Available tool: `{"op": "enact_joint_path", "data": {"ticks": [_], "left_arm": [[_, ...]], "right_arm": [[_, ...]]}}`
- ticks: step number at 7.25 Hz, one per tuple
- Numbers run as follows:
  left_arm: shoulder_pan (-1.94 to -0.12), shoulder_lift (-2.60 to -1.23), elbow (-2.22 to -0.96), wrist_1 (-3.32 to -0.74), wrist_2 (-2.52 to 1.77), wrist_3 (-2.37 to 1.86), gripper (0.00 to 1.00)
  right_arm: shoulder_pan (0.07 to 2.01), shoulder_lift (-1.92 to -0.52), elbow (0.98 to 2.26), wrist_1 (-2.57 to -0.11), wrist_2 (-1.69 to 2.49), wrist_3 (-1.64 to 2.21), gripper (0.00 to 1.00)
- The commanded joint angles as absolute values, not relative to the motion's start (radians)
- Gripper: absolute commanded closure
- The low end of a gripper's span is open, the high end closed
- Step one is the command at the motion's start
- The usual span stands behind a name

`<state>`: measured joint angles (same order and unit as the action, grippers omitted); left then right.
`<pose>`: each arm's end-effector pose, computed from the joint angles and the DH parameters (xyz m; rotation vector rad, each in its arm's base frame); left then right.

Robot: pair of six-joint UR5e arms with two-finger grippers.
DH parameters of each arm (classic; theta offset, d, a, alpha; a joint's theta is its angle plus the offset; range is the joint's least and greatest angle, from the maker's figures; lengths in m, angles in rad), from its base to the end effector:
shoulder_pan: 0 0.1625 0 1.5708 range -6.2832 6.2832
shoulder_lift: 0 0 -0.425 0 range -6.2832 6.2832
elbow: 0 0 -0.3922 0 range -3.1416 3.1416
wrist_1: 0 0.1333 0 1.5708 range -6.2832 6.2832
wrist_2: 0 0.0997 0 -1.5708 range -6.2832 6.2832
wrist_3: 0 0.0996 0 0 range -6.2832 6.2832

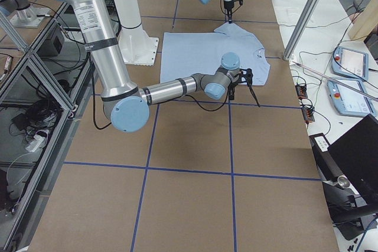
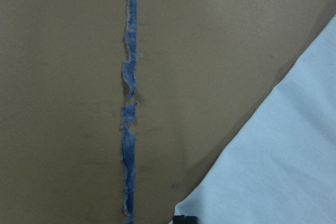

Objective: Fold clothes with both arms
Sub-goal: 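Lower the left gripper onto the other sleeve and grasp its edge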

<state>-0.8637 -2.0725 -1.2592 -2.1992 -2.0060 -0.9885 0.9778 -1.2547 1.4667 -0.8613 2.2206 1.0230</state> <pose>0.4006 -0.6094 0.4499 0.2247 0.8744 -0.0840 -0.2965 -0.5707 0.4525 0.1772 -1.0541 0.0891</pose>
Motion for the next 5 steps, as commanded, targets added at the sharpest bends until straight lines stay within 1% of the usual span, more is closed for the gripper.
{"op": "enact_joint_path", "data": {"ticks": [1,3,5], "left_arm": [[-0.864,-2.075,-1.264,-2.203,-2.008,-0.988,1.0],[-0.864,-2.088,-1.291,-2.2,-2.013,-1.0,1.0],[-0.859,-2.111,-1.354,-2.191,-2.016,-1.078,1.0]], "right_arm": [[0.977,-1.256,1.466,-0.862,2.221,1.023,0.0],[0.977,-1.256,1.466,-0.861,2.221,1.023,0.0],[0.977,-1.258,1.468,-0.861,2.221,1.028,0.0]]}}
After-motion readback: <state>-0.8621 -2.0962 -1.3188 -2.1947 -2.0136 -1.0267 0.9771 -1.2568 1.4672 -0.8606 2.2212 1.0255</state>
